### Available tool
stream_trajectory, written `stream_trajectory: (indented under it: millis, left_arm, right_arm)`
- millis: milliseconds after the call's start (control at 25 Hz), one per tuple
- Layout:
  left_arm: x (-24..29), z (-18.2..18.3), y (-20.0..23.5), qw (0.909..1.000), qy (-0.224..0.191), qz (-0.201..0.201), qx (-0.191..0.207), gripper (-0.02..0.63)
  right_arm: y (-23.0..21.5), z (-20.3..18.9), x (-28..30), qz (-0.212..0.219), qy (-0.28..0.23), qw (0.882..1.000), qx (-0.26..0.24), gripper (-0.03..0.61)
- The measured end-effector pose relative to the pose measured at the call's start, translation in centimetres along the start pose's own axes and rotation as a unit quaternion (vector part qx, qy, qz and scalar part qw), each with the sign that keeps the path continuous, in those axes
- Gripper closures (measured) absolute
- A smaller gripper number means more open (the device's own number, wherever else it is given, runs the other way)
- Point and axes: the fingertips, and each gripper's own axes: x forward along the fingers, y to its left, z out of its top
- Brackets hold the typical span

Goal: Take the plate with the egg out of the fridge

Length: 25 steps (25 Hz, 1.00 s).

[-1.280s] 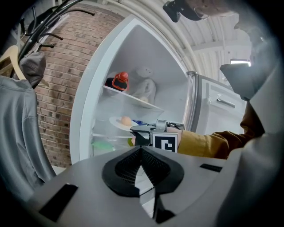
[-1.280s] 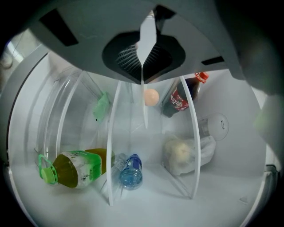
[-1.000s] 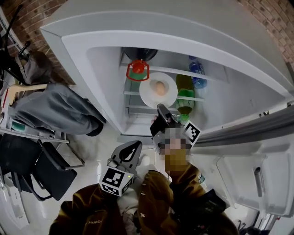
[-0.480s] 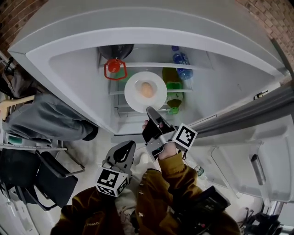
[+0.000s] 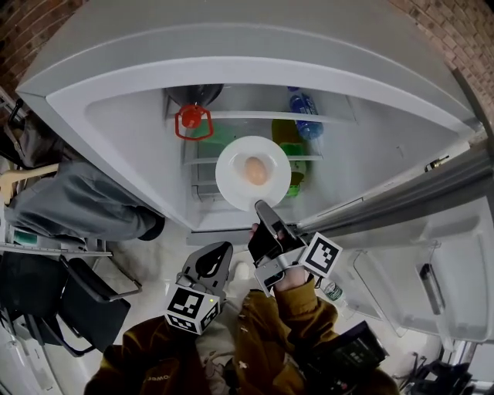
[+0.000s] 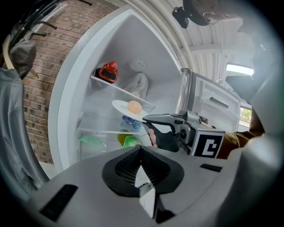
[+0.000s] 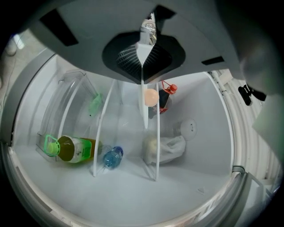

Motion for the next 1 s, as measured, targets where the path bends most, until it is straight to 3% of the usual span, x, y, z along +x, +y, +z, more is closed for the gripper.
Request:
stream_trajectory:
  millis: [360,1000]
  left_arm:
    - [-0.4,-0.2,-0.3,1.0,0.002,-0.001,-0.002,0.604]
    - [-2.1,0.2,-0.8,0.9999,-0.009,-0.006,-0.008,0.604]
  right_arm:
    - [0.3,-1.5,-3.7,-0.002,0.01,1.0,-0.01,0.563]
    - [1.5,-3.3,-7.2,0.005,-0.017,1.0,-0.02,0.562]
